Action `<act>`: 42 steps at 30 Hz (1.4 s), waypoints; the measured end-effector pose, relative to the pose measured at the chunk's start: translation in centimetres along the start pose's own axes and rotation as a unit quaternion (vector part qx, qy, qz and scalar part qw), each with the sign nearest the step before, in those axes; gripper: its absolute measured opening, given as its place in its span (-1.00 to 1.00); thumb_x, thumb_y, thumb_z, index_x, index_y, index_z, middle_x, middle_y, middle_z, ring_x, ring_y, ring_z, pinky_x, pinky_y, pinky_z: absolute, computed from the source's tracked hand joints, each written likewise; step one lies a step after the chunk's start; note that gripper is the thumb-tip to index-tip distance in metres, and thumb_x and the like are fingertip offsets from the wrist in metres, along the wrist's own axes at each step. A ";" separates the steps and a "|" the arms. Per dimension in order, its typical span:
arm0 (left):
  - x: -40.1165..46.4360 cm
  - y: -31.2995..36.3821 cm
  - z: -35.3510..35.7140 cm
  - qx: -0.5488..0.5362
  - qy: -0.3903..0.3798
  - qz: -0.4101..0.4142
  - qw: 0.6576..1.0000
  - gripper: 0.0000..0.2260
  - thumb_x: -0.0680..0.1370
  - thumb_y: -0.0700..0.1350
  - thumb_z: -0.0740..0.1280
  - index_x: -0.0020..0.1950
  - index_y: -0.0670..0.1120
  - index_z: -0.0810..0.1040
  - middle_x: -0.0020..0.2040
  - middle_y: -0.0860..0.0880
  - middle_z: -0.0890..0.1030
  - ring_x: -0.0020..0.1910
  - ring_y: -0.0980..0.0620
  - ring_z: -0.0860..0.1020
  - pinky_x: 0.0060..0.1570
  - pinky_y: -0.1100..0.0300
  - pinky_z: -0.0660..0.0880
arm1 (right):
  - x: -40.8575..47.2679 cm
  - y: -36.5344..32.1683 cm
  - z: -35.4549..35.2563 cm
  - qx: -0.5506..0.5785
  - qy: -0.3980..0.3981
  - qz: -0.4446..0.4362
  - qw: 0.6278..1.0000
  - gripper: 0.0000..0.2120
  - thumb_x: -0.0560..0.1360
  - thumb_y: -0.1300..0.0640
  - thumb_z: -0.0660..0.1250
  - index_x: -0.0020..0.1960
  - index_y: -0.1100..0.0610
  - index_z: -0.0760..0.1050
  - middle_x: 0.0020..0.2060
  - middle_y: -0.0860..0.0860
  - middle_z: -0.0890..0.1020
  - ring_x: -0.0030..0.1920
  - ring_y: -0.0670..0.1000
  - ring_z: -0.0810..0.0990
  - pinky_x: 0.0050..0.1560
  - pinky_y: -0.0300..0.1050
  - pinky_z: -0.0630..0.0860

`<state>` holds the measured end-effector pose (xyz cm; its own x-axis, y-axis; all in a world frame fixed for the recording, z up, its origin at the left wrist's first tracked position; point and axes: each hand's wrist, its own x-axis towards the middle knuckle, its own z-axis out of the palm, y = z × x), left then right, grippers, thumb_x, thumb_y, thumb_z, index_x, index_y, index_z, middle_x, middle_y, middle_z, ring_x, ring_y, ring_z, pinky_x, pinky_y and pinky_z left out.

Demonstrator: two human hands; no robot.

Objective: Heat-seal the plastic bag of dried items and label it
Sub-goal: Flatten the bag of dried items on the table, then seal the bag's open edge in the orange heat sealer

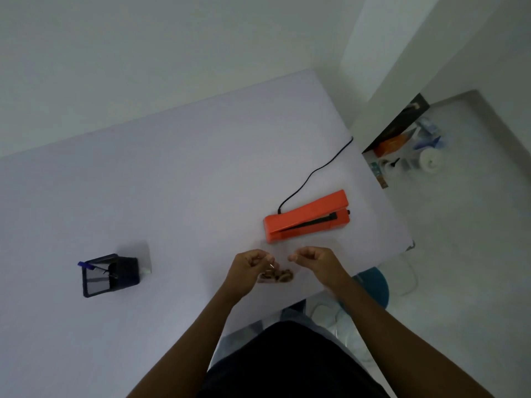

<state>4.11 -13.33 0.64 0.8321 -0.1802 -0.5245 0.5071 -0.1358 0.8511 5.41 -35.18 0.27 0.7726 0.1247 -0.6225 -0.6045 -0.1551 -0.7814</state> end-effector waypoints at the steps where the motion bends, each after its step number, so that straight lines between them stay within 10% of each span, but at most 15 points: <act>1: 0.3 0.2 1.2 -0.009 0.002 -0.007 1.000 -0.82 0.62 -0.17 0.31 -0.04 -0.22 0.67 -0.13 -0.11 0.73 -0.12 -0.10 0.70 -0.03 0.12 0.63 | 0.0 0.3 -1.0 0.011 0.004 0.005 1.000 -0.89 0.48 0.20 0.49 -0.03 0.23 0.70 -0.11 0.06 0.77 -0.05 -0.05 0.72 -0.01 -0.29 0.55; 15: 3.9 2.2 9.6 -0.140 0.138 -0.062 0.979 -0.72 0.58 -0.03 0.36 -0.04 -0.25 0.67 -0.11 -0.15 0.73 -0.11 -0.09 0.71 -0.15 0.08 0.65 | 2.5 0.1 -8.8 0.033 0.033 -0.005 0.999 -0.85 0.54 0.15 0.43 0.04 0.22 0.69 -0.07 0.08 0.76 -0.18 -0.19 0.69 -0.25 -0.48 0.48; 25: 5.9 2.5 11.0 -0.188 0.218 -0.084 0.954 -0.86 0.61 -0.06 0.33 -0.07 -0.05 0.66 -0.05 -0.09 0.72 -0.02 -0.12 0.68 0.00 -0.03 0.62 | 4.1 0.4 -8.3 0.069 0.081 0.025 0.994 -0.83 0.54 0.06 0.44 -0.05 0.16 0.70 -0.16 0.06 0.76 -0.06 0.08 0.73 0.03 -0.02 0.66; 42: 6.5 2.5 11.3 -0.154 0.266 -0.086 0.948 -0.83 0.61 -0.04 0.33 -0.14 -0.03 0.65 -0.12 -0.06 0.71 -0.07 -0.10 0.67 -0.09 0.06 0.60 | 5.0 0.8 -7.7 0.101 0.101 0.048 0.989 -0.76 0.47 0.02 0.51 0.00 0.18 0.69 -0.09 0.10 0.75 -0.04 0.12 0.73 0.00 0.02 0.68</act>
<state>8.27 -25.87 -0.87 0.6853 0.3472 -0.6402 0.6183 0.1870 0.7633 10.31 -42.19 -3.09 0.7205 -0.0831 -0.6885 -0.6874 0.0454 -0.7248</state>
